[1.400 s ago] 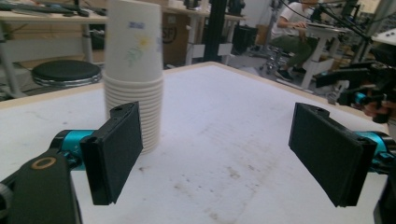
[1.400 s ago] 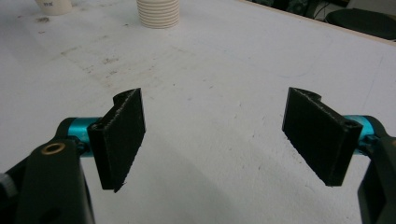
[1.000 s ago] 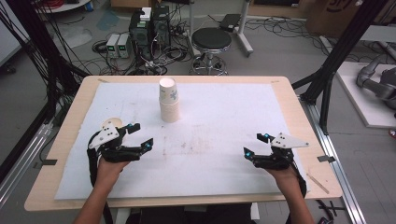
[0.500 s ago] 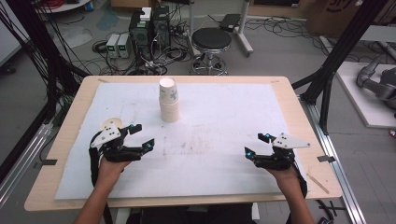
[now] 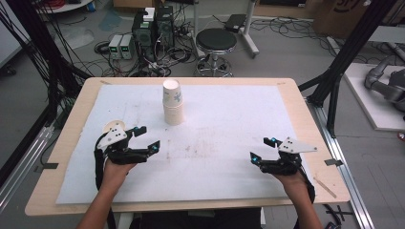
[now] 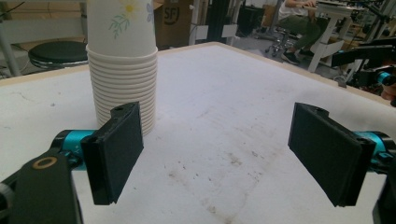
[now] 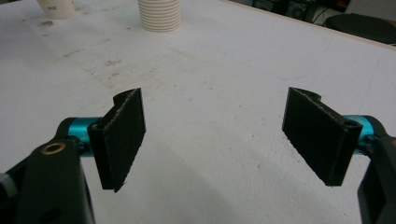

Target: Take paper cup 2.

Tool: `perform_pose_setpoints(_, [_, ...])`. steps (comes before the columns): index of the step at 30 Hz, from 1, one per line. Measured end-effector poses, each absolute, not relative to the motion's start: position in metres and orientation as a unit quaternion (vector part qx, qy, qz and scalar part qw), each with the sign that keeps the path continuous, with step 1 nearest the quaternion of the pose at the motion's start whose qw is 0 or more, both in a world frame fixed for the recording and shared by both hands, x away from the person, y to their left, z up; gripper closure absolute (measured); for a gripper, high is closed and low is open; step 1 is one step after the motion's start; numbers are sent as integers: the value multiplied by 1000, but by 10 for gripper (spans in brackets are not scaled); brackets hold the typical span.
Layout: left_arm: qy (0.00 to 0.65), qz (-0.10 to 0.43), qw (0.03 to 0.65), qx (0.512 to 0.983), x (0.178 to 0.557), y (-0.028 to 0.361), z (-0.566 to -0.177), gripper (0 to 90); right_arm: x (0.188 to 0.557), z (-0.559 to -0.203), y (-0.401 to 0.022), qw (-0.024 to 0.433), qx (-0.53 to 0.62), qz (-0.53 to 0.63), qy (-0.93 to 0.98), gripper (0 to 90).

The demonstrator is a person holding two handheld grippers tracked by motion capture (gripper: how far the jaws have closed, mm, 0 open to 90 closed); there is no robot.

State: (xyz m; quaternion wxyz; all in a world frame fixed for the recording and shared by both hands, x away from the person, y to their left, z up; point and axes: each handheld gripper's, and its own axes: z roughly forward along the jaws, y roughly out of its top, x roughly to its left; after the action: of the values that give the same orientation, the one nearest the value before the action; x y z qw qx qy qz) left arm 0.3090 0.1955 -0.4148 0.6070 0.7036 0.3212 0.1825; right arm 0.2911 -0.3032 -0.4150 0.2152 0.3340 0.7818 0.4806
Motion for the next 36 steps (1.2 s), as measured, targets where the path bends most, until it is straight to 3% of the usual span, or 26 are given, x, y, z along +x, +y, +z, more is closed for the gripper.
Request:
perform_pose_setpoints(7, [331,194,600,702,318,190,-405,180,292,-414,-302,210,330,487,781,219])
perform_pose_setpoints(36, [364,212,548,723,425,161,-331,171,292,-412,-303,200,329,499,776,220])
